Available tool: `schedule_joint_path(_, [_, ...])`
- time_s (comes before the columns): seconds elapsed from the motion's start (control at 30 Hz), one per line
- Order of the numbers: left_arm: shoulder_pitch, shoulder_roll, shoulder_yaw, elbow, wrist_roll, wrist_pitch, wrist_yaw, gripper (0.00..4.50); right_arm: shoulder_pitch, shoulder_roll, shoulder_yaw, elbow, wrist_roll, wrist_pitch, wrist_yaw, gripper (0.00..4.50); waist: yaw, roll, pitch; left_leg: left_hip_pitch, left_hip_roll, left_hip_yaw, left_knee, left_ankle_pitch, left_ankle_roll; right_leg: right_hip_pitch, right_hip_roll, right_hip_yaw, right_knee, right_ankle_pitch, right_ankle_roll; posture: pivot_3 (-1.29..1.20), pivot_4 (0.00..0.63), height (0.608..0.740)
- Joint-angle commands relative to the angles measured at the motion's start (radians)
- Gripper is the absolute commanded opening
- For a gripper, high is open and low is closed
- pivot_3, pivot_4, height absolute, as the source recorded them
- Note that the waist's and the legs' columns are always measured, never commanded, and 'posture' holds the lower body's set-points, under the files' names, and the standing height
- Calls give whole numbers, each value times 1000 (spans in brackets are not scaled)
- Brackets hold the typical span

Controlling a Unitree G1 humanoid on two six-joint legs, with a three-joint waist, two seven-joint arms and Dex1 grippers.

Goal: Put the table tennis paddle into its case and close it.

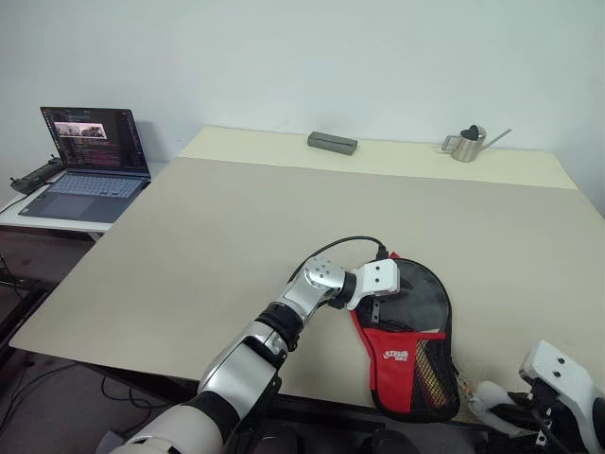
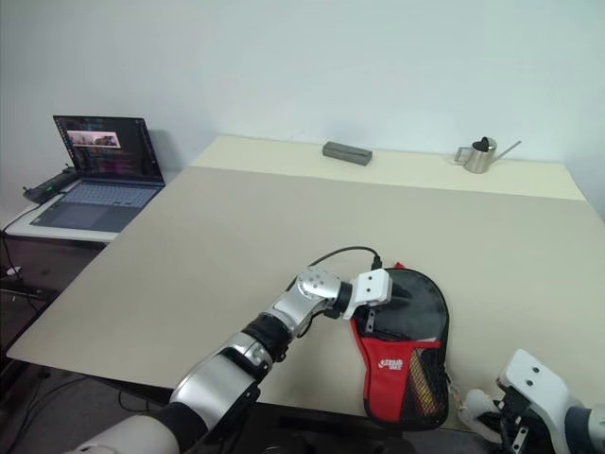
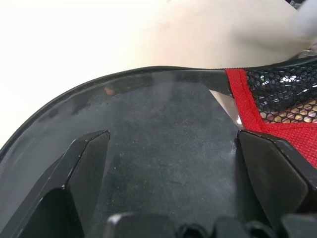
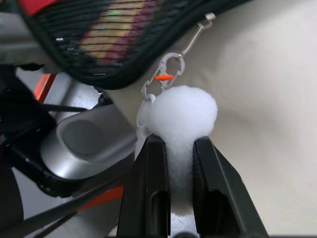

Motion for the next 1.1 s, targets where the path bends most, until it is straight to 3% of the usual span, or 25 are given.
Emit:
schedule_joint_path(0.03, [53, 15, -100, 90, 120, 41, -17, 4500, 35, -7, -26, -59, -1, -4, 58, 177, 0, 0, 0, 0, 0, -1, 0, 0, 0, 1, 0, 0, -1, 0, 0, 0, 150, 740])
schedule_joint_path(0.53, [53, -5, -105, 89, 121, 46, -13, 4500, 259, 78, -199, -88, -29, -100, 303, 175, 3, 1, -1, 5, 0, -5, -1, -4, 1, 13, -1, -2, -13, -1, 3, 0, 150, 740])
schedule_joint_path(0.9, [50, -19, -103, 91, 122, 52, 2, 4500, 208, 92, -80, -164, -17, -97, 259, 170, 8, 1, -1, 4, -1, -5, -1, -5, 1, 13, -3, -2, -14, -2, 4, 0, 150, 740])
schedule_joint_path(1.1, [49, -23, -102, 93, 122, 56, 10, 4500, 144, 88, -79, -200, 35, -52, 243, 169, 9, 0, -1, 5, -1, -5, -1, -4, 1, 13, -4, -2, -13, -2, 4, 0, 150, 740])
